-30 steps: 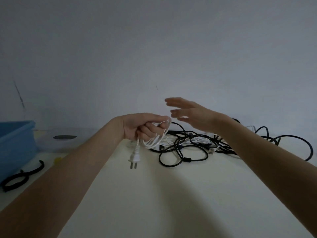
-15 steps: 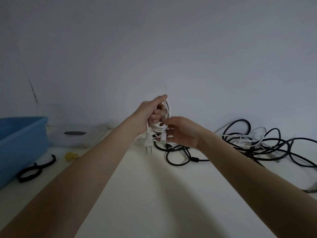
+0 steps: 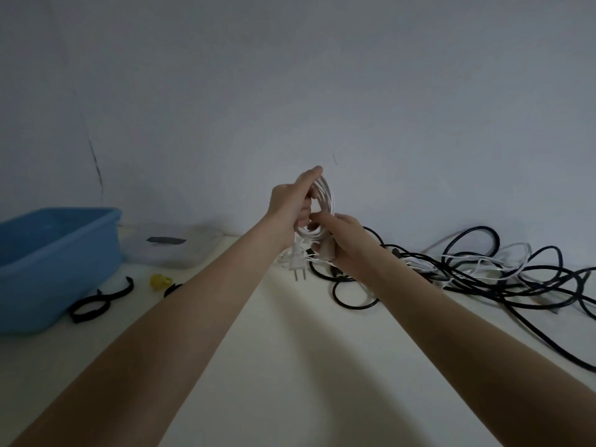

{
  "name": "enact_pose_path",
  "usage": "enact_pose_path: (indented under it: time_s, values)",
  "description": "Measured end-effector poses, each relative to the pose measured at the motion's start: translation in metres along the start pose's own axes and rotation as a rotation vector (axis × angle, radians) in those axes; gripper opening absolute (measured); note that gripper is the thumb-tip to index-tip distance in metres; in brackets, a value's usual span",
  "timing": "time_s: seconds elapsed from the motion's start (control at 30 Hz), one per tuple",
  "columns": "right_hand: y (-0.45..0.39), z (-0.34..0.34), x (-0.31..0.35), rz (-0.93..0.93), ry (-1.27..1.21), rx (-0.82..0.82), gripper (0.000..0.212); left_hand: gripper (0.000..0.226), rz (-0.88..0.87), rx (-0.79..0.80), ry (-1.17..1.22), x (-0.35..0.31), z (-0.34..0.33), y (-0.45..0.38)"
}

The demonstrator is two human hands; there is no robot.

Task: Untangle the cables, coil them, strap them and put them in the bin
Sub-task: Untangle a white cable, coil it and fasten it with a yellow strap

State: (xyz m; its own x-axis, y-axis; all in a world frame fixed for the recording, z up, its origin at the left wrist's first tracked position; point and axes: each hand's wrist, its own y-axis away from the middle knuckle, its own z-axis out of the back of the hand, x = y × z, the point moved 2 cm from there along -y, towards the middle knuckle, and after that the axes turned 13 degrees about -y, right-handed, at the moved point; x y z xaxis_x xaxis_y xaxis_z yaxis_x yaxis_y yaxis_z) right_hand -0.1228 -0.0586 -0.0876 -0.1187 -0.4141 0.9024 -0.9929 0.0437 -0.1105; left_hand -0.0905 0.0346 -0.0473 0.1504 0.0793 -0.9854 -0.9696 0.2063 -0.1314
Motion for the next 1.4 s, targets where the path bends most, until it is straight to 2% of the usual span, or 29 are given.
enact_pose_path:
  time_s: [0.1, 0.2, 0.33, 0.43, 0.5, 0.6, 0.63, 0.7, 0.83, 0.93, 1.07, 1.17, 1.23, 1.33, 1.4]
  values:
    - [0.0, -0.019, -0.006, -0.037, -0.11, 0.045, 0.01, 0.041, -0.023, -0.134, 0.119, 0.001, 0.01, 0.004]
    - [-0.004, -0.039, -0.02, -0.065, -0.063, 0.101, 0.013, 0.045, 0.001, -0.216, 0.18, 0.008, 0.034, 0.009]
    - [-0.017, -0.071, -0.048, -0.124, 0.239, 0.201, 0.029, 0.045, 0.02, -0.256, 0.053, 0.015, 0.09, 0.016]
    - [-0.024, -0.098, -0.068, -0.164, 0.346, 0.308, 0.053, 0.045, -0.011, -0.276, -0.108, 0.014, 0.129, 0.021]
    - [-0.025, -0.11, -0.079, -0.183, 0.422, 0.411, 0.056, 0.045, -0.026, -0.289, -0.195, 0.012, 0.148, 0.023]
    - [-0.029, -0.122, -0.104, -0.178, 0.901, 0.599, 0.065, 0.045, -0.037, -0.347, -0.257, 0.01, 0.176, 0.022]
    - [-0.033, -0.125, -0.115, -0.139, 1.065, 0.638, 0.064, 0.044, -0.033, -0.366, -0.27, 0.01, 0.183, 0.021]
    - [-0.041, -0.134, -0.135, -0.026, 1.234, 0.694, 0.052, 0.044, -0.022, -0.397, -0.31, 0.012, 0.196, 0.018]
    - [-0.058, -0.156, -0.162, 0.069, 1.298, 0.683, 0.049, 0.045, -0.003, -0.426, -0.366, 0.022, 0.214, 0.011]
    - [-0.073, -0.167, -0.171, 0.089, 1.334, 0.691, 0.045, 0.046, 0.018, -0.465, -0.358, 0.029, 0.228, 0.008]
    - [-0.084, -0.177, -0.188, 0.032, 1.593, 0.77, 0.041, 0.045, 0.047, -0.478, -0.347, 0.038, 0.243, 0.006]
    - [-0.088, -0.183, -0.188, 0.042, 1.484, 0.783, 0.038, 0.044, 0.052, -0.518, -0.345, 0.042, 0.249, 0.004]
    - [-0.091, -0.183, -0.179, 0.095, 1.345, 0.723, 0.036, 0.043, 0.049, -0.554, -0.353, 0.043, 0.249, 0.001]
    - [-0.093, -0.18, -0.15, 0.232, 0.962, 0.509, 0.022, 0.037, 0.032, -0.547, -0.38, 0.045, 0.244, -0.003]
    - [-0.09, -0.17, -0.126, 0.178, 0.632, 0.395, 0.014, 0.032, 0.032, -0.514, -0.406, 0.047, 0.234, -0.006]
